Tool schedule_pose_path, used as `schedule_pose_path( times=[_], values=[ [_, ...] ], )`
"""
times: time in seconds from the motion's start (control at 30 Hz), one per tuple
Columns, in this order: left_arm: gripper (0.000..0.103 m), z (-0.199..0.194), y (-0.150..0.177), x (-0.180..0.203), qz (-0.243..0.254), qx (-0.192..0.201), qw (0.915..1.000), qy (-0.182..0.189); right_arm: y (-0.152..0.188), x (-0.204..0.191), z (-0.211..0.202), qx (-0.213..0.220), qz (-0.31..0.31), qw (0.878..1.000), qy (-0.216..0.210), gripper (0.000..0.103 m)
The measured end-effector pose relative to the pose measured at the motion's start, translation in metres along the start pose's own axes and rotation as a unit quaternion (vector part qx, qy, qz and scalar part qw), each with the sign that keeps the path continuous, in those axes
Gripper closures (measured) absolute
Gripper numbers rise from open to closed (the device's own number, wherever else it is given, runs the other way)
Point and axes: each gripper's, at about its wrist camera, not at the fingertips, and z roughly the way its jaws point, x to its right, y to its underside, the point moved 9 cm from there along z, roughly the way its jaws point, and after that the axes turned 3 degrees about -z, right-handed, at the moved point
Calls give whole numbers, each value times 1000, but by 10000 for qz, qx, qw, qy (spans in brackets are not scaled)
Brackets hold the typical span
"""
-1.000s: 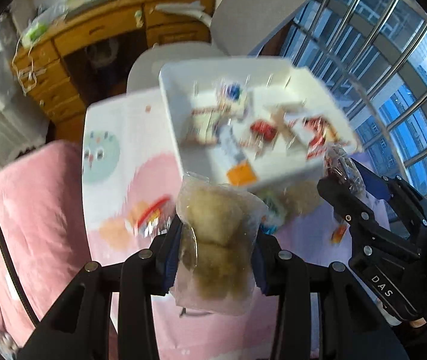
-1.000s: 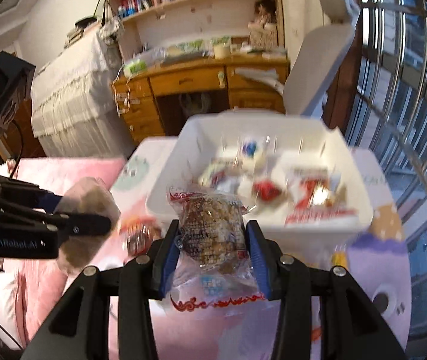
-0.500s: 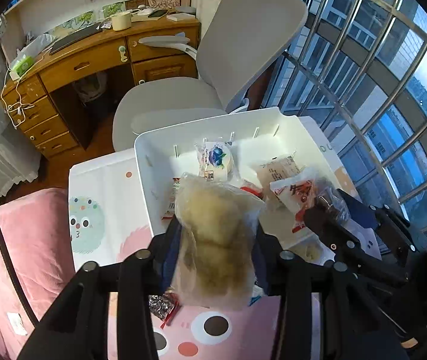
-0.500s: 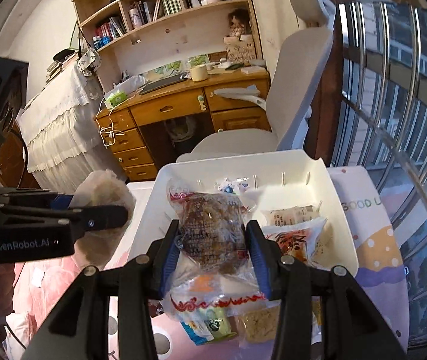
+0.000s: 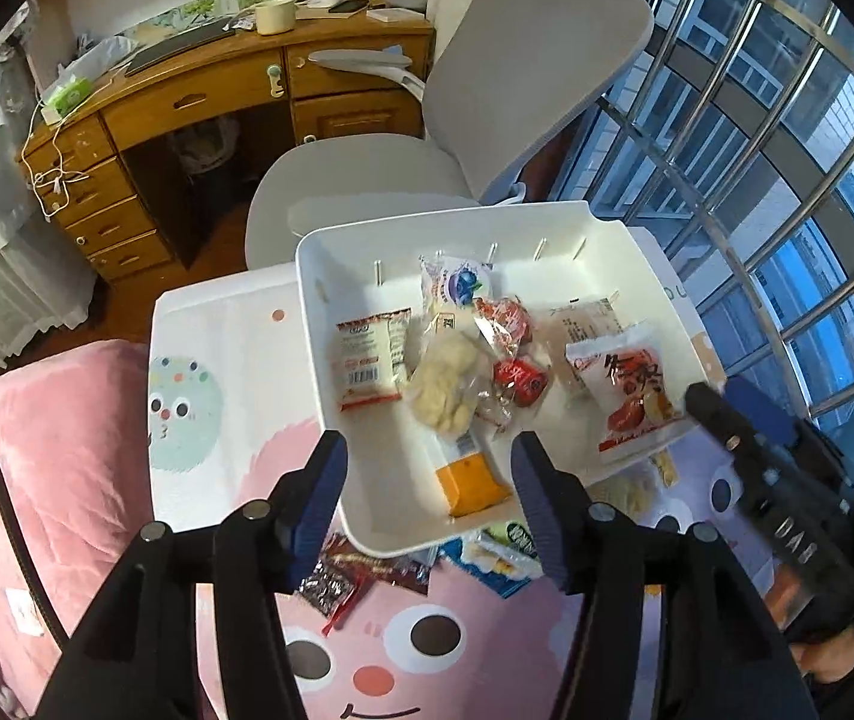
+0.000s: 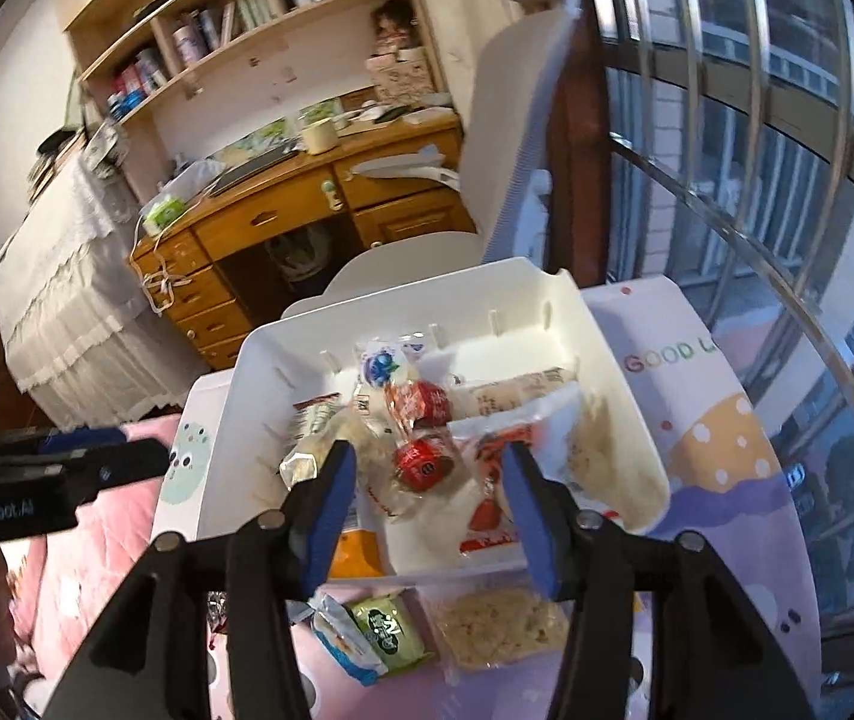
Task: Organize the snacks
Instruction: 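Withdraw both tools from the tray back over the remaining snacks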
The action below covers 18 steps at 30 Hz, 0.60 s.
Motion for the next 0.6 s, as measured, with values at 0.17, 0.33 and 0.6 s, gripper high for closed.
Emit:
schedule_pose_path(
  times=[0.17,0.33,0.6],
  values=[
    [47,-9,25,-13,-127,-89,9999,11,7,23,-23,104,281,9991,316,40],
    [47,-16,55,-31,-366,-200,9991,-50,24,50,-45,70,638,9964,562,34],
    [47,-19,101,-51,-498,-498,9975,-118,79,90,-61,-371,1480,9860,676,32]
  ],
)
